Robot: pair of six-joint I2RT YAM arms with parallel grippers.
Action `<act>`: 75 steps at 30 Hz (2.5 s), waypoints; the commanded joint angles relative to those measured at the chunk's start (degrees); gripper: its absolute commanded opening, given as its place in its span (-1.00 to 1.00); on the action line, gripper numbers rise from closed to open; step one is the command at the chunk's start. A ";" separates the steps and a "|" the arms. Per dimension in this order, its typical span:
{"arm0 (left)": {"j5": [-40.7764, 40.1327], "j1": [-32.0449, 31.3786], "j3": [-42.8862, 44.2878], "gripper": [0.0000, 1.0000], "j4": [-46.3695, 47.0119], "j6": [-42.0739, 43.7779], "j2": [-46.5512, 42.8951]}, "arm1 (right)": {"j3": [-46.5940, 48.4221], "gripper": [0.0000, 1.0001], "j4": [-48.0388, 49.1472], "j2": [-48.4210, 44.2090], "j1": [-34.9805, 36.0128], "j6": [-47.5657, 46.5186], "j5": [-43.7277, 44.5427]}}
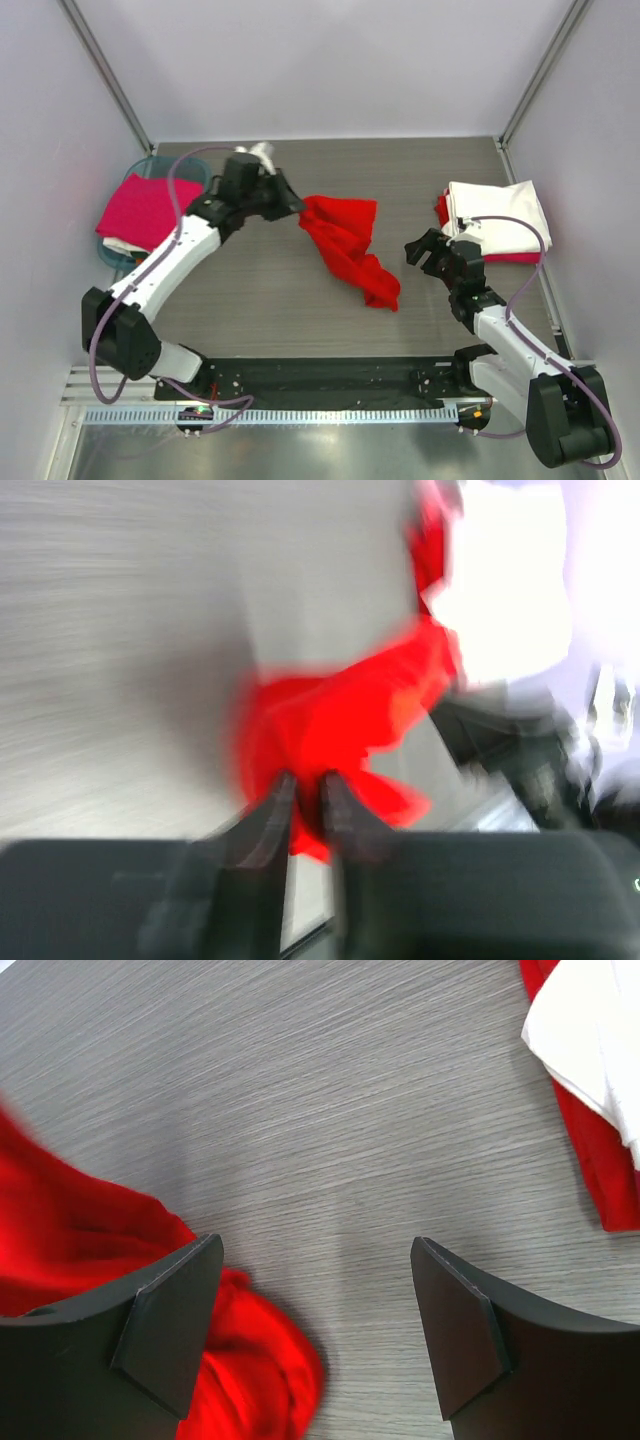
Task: Fold and stack the t-shirts
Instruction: Flatten the tshirt out
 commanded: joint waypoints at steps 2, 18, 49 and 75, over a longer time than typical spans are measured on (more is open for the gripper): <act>9.18 13.85 -15.44 -0.12 9.08 -10.07 -6.25 | 1.53 0.64 1.79 0.20 0.22 -0.16 0.57; -4.52 7.20 -31.67 0.47 5.48 -1.37 -21.04 | 7.86 0.38 -16.04 7.32 2.07 7.84 -16.91; -15.25 -4.59 0.34 0.21 -4.72 7.07 23.80 | 18.67 -0.47 -14.29 19.28 13.14 17.42 -14.99; -17.51 25.47 -35.96 -1.00 -0.76 -9.81 -36.04 | 28.53 -0.98 -37.58 4.96 -3.91 6.69 -7.60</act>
